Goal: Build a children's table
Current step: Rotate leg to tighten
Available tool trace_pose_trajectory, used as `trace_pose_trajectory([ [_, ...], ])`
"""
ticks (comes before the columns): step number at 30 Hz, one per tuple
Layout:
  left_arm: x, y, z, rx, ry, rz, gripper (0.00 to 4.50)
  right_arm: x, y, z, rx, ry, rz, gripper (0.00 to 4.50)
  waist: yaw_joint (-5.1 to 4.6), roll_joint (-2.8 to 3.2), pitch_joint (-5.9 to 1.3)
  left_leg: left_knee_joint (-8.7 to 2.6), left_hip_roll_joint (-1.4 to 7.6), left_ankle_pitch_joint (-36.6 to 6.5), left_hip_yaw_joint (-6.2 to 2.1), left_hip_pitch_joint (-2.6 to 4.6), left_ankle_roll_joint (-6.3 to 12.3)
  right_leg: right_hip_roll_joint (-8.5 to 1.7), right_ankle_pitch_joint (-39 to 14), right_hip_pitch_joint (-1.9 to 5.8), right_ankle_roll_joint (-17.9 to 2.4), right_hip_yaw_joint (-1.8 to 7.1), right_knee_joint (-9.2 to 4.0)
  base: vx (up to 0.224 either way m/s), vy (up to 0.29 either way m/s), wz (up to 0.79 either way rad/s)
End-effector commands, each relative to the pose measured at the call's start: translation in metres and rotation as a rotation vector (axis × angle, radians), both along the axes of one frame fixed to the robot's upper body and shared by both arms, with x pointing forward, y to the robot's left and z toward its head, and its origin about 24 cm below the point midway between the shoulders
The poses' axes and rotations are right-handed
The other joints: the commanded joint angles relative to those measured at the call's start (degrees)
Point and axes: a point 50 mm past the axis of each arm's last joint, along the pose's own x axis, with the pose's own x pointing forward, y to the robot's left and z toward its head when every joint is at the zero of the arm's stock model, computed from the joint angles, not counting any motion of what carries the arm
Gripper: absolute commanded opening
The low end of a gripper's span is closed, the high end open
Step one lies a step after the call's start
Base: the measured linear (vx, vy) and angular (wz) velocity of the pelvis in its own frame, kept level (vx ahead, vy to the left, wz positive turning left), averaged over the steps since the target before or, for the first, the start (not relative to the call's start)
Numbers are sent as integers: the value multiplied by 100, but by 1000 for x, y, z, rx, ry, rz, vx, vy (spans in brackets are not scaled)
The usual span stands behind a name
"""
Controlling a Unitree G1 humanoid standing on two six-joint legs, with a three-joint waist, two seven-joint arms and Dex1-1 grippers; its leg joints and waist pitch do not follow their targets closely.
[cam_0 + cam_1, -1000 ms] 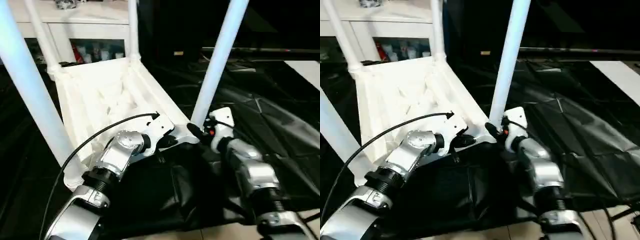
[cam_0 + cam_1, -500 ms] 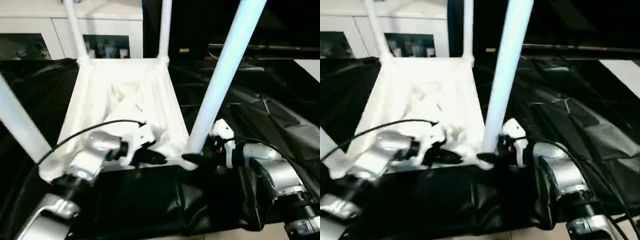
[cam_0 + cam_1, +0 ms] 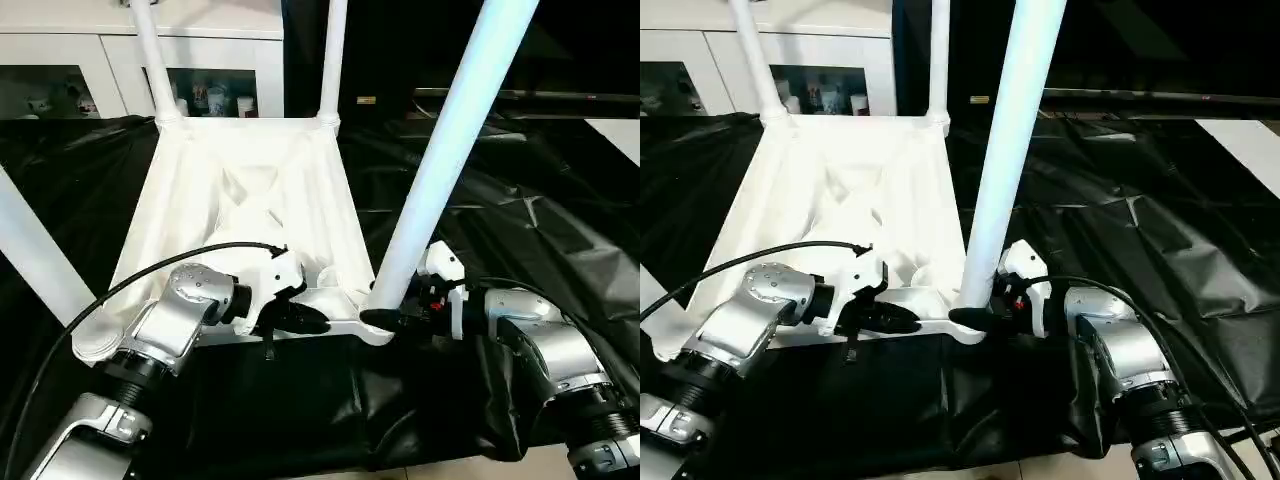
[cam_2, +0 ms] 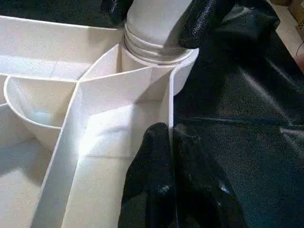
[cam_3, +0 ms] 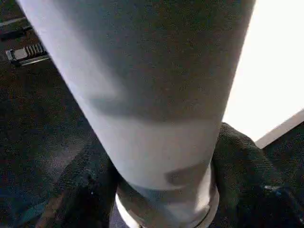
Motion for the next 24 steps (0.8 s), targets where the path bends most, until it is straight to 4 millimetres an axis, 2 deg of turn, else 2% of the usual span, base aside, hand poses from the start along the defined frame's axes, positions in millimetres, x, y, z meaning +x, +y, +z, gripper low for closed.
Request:
trace_pose_trajectory([
  [1,-6,-7,-5,-29,28,-28,0,1,-3,1,11,-15,-26,241,3,-39,-321,-358,277,-1208,-88,88,355,-232,-1019,222,-1440,132,-341,0,0,0],
  [3,0,-10,-6,-25,4,27,0,4,-2,-3,21,-20,-92,241,-1,-52,-311,-356,273,-1247,-83,83,339,-234,-1106,214,-1419,137,-352,0,0,0],
  [4,6,-14,-8,-11,-24,83,0,7,-1,-9,21,-23,-171,239,-13,-55,-290,-373,270,-1382,-87,81,291,-231,-1345,202,-1367,136,-384,0,0,0],
  [5,7,-15,-9,-8,-28,92,0,7,-1,-10,19,-22,-184,237,-17,-54,-279,-384,266,-1594,-100,97,184,-246,-1733,193,-1271,133,-417,0,0,0],
  [6,16,-22,-11,14,-66,178,0,12,1,-20,-5,-16,-301,237,-33,-57,-280,-387,261,-1662,-105,94,135,-246,-1905,185,-1206,134,-434,0,0,0],
  [7,18,-24,-12,19,-74,200,0,13,2,-22,-11,-15,-333,235,-49,-51,-265,-396,260,-1777,-109,102,73,-245,-2129,155,-1136,132,-457,0,0,0],
  [8,21,-28,-12,23,-85,230,0,15,3,-25,-20,-13,-378,230,-79,-72,-258,-397,238,-2057,-141,131,-72,-254,-2774,140,-922,116,-517,-53,-1,-1],
  [11,28,-50,-13,14,-102,316,0,23,14,-33,-17,10,-578,214,-110,-64,-256,-395,223,-2192,-171,140,-132,-259,-3224,110,-690,105,-579,-36,0,-1],
  [12,28,-51,-13,14,-102,317,0,23,14,-33,-16,10,-581,211,-128,-68,-254,-399,228,-2273,-186,143,-129,-261,-3373,87,-623,97,-612,0,0,0],
  [14,30,-70,-13,9,-119,344,0,30,26,-35,-12,29,-713,210,-151,-48,-257,-414,222,-2363,-201,140,-137,-248,-3385,71,-569,88,-623,0,0,0],
  [17,29,-81,-13,9,-127,337,0,34,35,-34,-8,31,-748,210,-166,-33,-279,-444,234,-2326,-213,111,-136,-244,-3067,108,-608,82,-603,0,0,0],
  [19,28,-87,-13,10,-138,322,0,36,43,-32,9,20,-735,210,-174,-22,-277,-460,238,-2377,-207,122,-126,-228,-2837,103,-673,76,-600,0,0,0],
  [20,28,-88,-13,11,-141,310,0,37,48,-27,42,10,-702,210,-166,-14,-291,-460,238,-2350,-197,118,-106,-232,-2556,117,-750,88,-586,0,0,0],
  [21,28,-89,-13,11,-142,308,0,37,48,-27,47,8,-696,210,-166,-14,-291,-460,238,-2350,-197,118,-106,-232,-2556,117,-750,88,-586,0,0,0],
  [22,29,-89,-13,10,-142,303,0,37,50,-24,64,0,-677,261,-158,-29,-286,-457,236,-2342,-180,116,-56,-224,-2365,119,-817,101,-575,0,0,0],
  [24,28,-82,-14,22,-139,278,0,38,48,-17,112,-17,-626,275,-149,-34,-290,-451,233,-2285,-169,104,13,-237,-2301,138,-856,109,-571,0,0,0],
])
